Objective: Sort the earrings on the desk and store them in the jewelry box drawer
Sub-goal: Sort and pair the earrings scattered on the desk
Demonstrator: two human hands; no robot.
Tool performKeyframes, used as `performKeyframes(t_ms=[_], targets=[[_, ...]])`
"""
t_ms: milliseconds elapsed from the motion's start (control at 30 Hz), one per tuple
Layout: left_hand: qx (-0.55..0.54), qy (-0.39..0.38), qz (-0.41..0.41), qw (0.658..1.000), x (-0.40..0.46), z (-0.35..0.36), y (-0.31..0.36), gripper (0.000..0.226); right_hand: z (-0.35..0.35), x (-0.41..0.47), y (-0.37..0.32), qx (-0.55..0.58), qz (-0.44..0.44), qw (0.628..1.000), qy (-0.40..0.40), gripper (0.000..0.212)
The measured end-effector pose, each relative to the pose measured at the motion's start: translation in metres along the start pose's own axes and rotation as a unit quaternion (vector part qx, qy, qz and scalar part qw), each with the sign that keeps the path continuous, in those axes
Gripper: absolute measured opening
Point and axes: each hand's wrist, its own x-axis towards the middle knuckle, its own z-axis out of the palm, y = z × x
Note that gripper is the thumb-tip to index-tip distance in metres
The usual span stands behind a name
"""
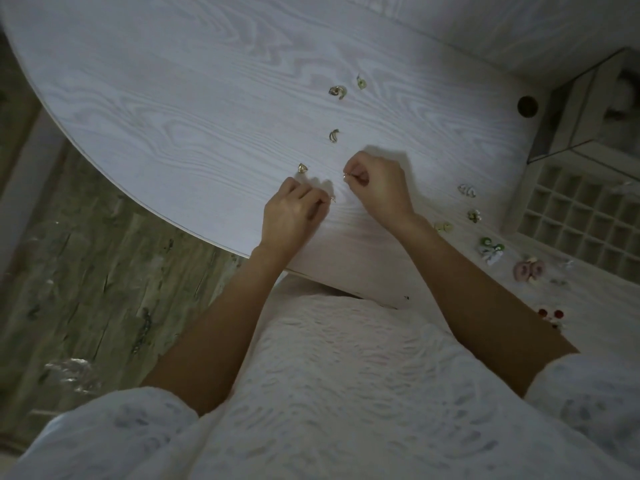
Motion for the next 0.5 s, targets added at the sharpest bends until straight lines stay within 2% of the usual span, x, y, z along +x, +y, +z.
performKeyframes(t_ms=[133,267,400,500], targets=[[-0.068,-0.033,-0.05,0.996,-0.004,0.001,0.001,0.008,0.002,-0.026,0.006,0.01,-0.031,0.999,0.008,0.003],[-0.112,-0.081,-0.063,0.988,0.001,-0.007,0.001,0.022,0.006,-0.039,0.01,0.052,-0.013,0.998,0.015,0.003],[-0.092,-0.155,-0.017,0.983,0.017,-0.015,-0.009,0.042,0.004,-0.043,0.015,0.052,-0.02,0.998,0.02,0.008],[-0.091,-0.23,0.03,0.968,0.031,-0.017,-0.01,0.039,0.003,-0.043,0.015,0.041,-0.036,0.998,0.019,0.008]])
